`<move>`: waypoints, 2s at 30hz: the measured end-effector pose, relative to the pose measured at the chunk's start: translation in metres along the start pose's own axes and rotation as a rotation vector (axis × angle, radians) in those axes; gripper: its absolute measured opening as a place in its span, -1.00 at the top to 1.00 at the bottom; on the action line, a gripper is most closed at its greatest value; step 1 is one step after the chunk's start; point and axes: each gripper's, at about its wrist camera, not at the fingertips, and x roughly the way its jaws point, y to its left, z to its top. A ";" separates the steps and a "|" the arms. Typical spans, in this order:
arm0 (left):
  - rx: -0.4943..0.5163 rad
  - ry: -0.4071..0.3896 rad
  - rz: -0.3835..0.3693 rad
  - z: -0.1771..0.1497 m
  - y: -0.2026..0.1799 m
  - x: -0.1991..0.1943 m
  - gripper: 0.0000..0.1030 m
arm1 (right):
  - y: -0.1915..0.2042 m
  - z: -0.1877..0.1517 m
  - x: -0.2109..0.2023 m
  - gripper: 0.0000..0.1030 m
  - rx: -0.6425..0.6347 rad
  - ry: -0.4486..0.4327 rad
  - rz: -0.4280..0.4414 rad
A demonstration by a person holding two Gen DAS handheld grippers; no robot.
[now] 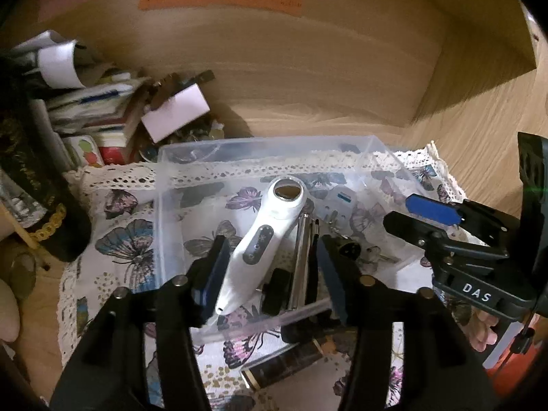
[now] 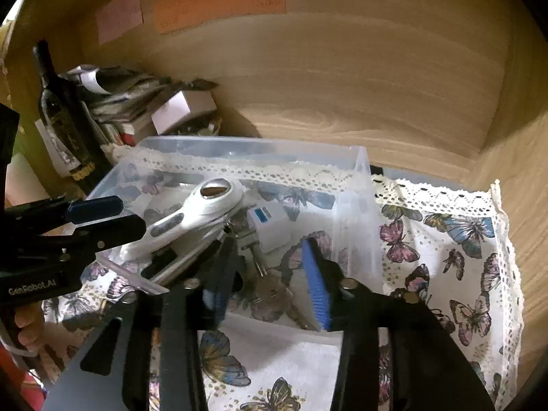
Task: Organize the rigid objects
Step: 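Carry the keys and black adapter over the clear box and open both tools, then withdraw both open tools from the clear box toward the cloth, then grasp the black-and-gold lighter with the left tool while the right tool grasps the black microphone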
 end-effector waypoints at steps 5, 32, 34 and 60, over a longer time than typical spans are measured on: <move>0.009 -0.054 0.016 -0.003 -0.003 -0.026 -0.33 | 0.005 0.001 -0.023 0.04 -0.014 -0.054 -0.007; 0.102 0.212 -0.038 -0.065 -0.011 0.014 -0.45 | 0.011 -0.048 -0.072 -0.44 -0.027 -0.066 -0.016; 0.116 0.246 -0.057 -0.067 -0.015 0.022 -0.33 | 0.011 -0.050 -0.072 -0.44 -0.028 -0.061 -0.013; 0.130 0.200 -0.004 -0.105 0.028 -0.030 0.49 | 0.079 -0.052 0.028 -0.07 -0.175 0.250 0.180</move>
